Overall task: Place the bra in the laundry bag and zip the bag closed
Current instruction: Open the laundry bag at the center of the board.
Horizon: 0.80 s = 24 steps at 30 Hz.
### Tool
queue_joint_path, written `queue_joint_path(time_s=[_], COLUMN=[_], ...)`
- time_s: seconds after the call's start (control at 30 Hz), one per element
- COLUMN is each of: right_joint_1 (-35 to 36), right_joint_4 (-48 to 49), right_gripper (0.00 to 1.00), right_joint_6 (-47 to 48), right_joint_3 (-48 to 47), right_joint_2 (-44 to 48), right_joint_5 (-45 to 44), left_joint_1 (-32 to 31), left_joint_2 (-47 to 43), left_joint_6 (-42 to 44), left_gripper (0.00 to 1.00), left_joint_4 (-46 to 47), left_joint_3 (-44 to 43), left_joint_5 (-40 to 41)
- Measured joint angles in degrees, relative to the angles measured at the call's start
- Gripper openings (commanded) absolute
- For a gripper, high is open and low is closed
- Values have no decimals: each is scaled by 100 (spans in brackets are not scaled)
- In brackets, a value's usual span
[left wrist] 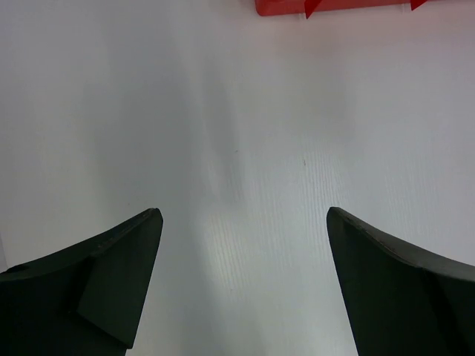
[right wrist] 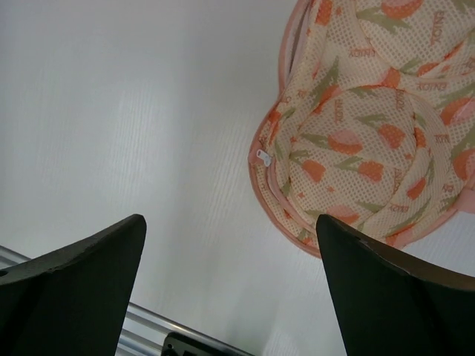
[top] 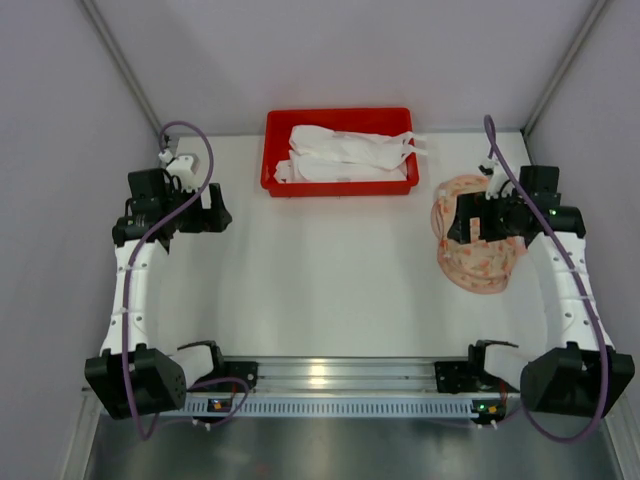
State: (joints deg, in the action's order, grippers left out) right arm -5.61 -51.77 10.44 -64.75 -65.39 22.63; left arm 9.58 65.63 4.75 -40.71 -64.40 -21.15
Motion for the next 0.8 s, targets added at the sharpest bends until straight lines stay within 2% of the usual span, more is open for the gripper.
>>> queue_joint_path(time_s=[0.1,0.23,0.43,0.6,0.67,0.8], right_joint_1=[-361,-1309,-2426,-2597,-2608,-2684], right_joint_4=[-114,-417,-688,-748,-743,-708], right_gripper=[99,99,80,59,55,53], right_joint_6=[68,337,693,798,800,778], right_joint_3=[-70,-584,-1722,-2400,-2627,-2883], right_joint_2=[-264,-1333,-2986,-3895,-4177,-4564], right_joint_5=[170,487,605,442,289,-37], left_joint_1=[0,0,0,0,0,0], left_joint_2=[0,2,57,162,179,190], left_joint_6=[-2,-7,-13,-13,-11,-13], left_gripper=[99,99,99,99,99,98], left_joint_4=[-2,-4,-7,-7,-7,-7], left_joint_3=[0,-2,-17,-24,-26,-48], left_joint_5=[-44,-153,-339,-350,-348,-348])
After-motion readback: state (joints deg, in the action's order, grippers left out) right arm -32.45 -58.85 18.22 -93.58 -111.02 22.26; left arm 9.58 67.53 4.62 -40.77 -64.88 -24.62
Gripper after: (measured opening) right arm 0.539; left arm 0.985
